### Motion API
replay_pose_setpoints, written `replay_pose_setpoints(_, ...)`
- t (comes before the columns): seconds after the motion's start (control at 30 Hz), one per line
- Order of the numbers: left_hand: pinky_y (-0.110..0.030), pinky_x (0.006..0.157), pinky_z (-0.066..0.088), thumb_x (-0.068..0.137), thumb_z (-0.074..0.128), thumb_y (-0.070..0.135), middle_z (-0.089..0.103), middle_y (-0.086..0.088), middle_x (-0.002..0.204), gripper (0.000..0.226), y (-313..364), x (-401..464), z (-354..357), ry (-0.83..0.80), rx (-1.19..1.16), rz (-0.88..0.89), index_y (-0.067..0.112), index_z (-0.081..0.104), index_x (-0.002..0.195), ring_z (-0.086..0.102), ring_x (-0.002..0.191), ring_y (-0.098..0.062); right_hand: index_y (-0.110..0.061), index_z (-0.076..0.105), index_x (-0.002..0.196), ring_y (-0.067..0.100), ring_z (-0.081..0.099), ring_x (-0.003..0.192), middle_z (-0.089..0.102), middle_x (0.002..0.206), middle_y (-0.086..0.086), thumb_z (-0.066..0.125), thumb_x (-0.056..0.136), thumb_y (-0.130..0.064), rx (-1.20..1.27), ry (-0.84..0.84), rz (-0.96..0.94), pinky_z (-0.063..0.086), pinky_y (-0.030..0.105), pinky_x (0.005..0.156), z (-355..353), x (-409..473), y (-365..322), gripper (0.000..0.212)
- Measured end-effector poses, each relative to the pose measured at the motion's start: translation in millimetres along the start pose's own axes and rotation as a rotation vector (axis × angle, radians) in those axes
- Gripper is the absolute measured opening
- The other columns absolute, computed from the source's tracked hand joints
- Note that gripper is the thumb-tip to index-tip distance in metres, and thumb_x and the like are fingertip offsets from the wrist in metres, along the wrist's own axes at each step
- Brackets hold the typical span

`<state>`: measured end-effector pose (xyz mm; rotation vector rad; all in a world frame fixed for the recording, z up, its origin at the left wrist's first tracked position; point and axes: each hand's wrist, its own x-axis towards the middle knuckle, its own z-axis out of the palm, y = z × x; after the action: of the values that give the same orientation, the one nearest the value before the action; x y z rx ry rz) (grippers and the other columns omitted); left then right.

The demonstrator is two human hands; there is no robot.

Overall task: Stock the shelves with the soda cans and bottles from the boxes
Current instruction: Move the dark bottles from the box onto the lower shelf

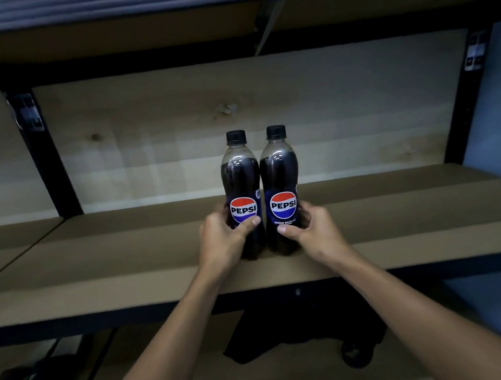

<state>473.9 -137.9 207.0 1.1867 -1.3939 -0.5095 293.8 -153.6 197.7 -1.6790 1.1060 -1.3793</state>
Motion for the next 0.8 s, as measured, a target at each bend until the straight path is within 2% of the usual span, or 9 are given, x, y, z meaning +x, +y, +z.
replay_pose_setpoints(0.07, -0.028, 0.089, 0.053, 0.076, 0.082, 0.018, 0.069, 0.012, 0.111, 0.053, -9, 19, 7, 0.0, -0.045, -0.02, 0.02, 0.059, 0.124, 0.066, 0.094, 0.001, -0.021, 0.06, 0.116, 0.017, 0.068, 0.097, 0.07, 0.106, 0.002, 0.076, 0.078, 0.002, -0.012, 0.051, 0.028, 0.054, 0.036, 0.094, 9, 21, 8, 0.047)
replay_pose_setpoints(0.2, -0.033, 0.089, 0.056, 0.076, 0.082, 0.029, 0.07, 0.014, 0.105, 0.054, -34, 66, 18, 0.032, 0.079, 0.013, 0.024, 0.058, 0.124, 0.067, 0.096, -0.005, -0.016, 0.065, 0.118, 0.019, 0.068, 0.097, 0.073, 0.106, 0.001, 0.08, 0.076, -0.012, -0.159, 0.113, 0.015, 0.054, 0.038, 0.092, 22, 73, 30, 0.045)
replay_pose_setpoints(0.37, -0.035, 0.092, 0.054, 0.08, 0.078, 0.027, 0.07, 0.003, 0.114, 0.062, -62, 120, 37, 0.044, 0.111, -0.003, 0.024, 0.049, 0.135, 0.066, 0.1, -0.014, -0.011, 0.059, 0.128, 0.017, 0.064, 0.103, 0.069, 0.113, 0.0, 0.077, 0.081, -0.015, -0.211, 0.11, -0.014, 0.049, 0.029, 0.092, 33, 131, 54, 0.05)
replay_pose_setpoints(0.5, -0.033, 0.093, 0.05, 0.082, 0.077, 0.022, 0.067, -0.005, 0.121, 0.063, -80, 159, 52, 0.066, 0.146, -0.044, 0.018, 0.048, 0.138, 0.064, 0.107, -0.024, -0.013, 0.055, 0.131, 0.024, 0.062, 0.11, 0.066, 0.121, 0.006, 0.074, 0.085, -0.017, -0.187, 0.103, 0.028, 0.049, 0.04, 0.1, 43, 174, 74, 0.05)
replay_pose_setpoints(0.67, -0.023, 0.086, 0.041, 0.085, 0.074, 0.023, 0.064, -0.011, 0.125, 0.059, -102, 187, 68, 0.097, 0.204, -0.032, 0.008, 0.049, 0.135, 0.06, 0.113, -0.028, -0.01, 0.053, 0.135, 0.027, 0.058, 0.117, 0.064, 0.127, 0.01, 0.072, 0.088, -0.02, -0.264, 0.19, -0.005, 0.042, 0.027, 0.092, 54, 207, 92, 0.052)
replay_pose_setpoints(0.8, -0.027, 0.086, 0.044, 0.084, 0.075, 0.029, 0.064, -0.011, 0.125, 0.058, -113, 201, 74, 0.123, 0.217, -0.042, 0.009, 0.049, 0.133, 0.06, 0.113, -0.028, -0.01, 0.057, 0.132, 0.025, 0.061, 0.113, 0.067, 0.122, 0.01, 0.073, 0.087, -0.018, -0.251, 0.204, -0.052, 0.042, 0.023, 0.088, 57, 225, 104, 0.048)
